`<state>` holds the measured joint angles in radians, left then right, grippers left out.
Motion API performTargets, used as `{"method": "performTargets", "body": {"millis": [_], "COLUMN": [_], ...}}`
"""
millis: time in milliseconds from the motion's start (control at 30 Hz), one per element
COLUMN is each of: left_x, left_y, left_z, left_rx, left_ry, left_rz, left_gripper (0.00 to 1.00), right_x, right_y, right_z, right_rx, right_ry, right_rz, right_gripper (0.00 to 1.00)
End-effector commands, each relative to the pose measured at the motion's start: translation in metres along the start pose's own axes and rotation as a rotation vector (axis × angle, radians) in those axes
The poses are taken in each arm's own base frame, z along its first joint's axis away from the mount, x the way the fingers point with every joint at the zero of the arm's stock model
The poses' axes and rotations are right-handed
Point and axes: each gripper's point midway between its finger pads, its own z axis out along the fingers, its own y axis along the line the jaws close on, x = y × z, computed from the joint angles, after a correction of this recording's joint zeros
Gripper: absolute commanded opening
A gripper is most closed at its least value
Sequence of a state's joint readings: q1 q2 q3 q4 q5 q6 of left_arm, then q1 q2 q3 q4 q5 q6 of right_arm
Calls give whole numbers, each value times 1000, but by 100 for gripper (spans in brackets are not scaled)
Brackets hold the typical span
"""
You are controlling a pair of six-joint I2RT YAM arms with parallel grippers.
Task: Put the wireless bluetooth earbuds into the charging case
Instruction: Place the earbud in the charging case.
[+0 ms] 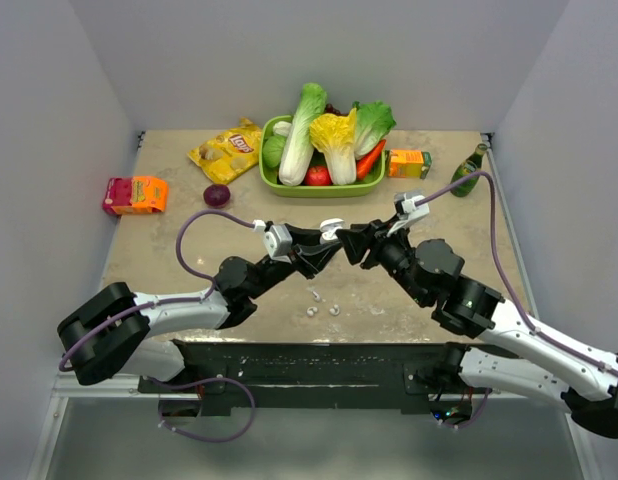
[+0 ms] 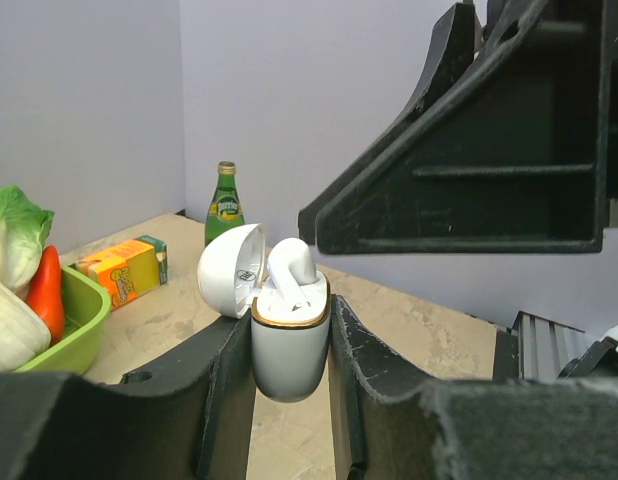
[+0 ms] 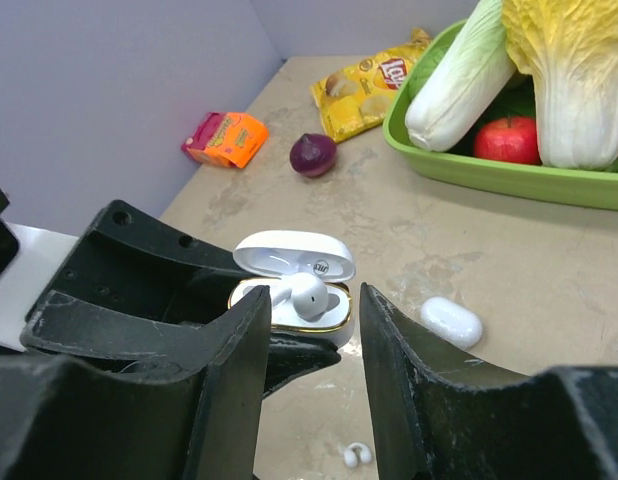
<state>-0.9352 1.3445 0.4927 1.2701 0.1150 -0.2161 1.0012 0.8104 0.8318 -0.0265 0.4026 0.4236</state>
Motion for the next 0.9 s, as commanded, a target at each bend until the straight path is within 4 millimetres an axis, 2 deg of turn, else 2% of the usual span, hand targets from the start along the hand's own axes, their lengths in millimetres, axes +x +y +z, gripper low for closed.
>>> {"method": "performTargets", "body": {"millis": [0, 133, 500, 867], "left_x": [-84, -84, -84, -84], "left_y": [-9, -10, -13, -14], "left_z": [-1, -1, -1, -3], "left_rx": [29, 37, 50, 53], "left_ry": [-326, -326, -324, -325], "left_rz": [66, 66, 63, 64], "left_gripper": [0, 0, 0, 0], "right_x": [-9, -6, -11, -13], "right_y": [6, 4, 3, 5], "right_z": [0, 4, 10, 13], "right_rx": [1, 11, 31, 21], "right_ry": [-3, 4, -15, -17], "right_rz": [47, 39, 14, -14], "right_gripper": [45, 45, 43, 30]}}
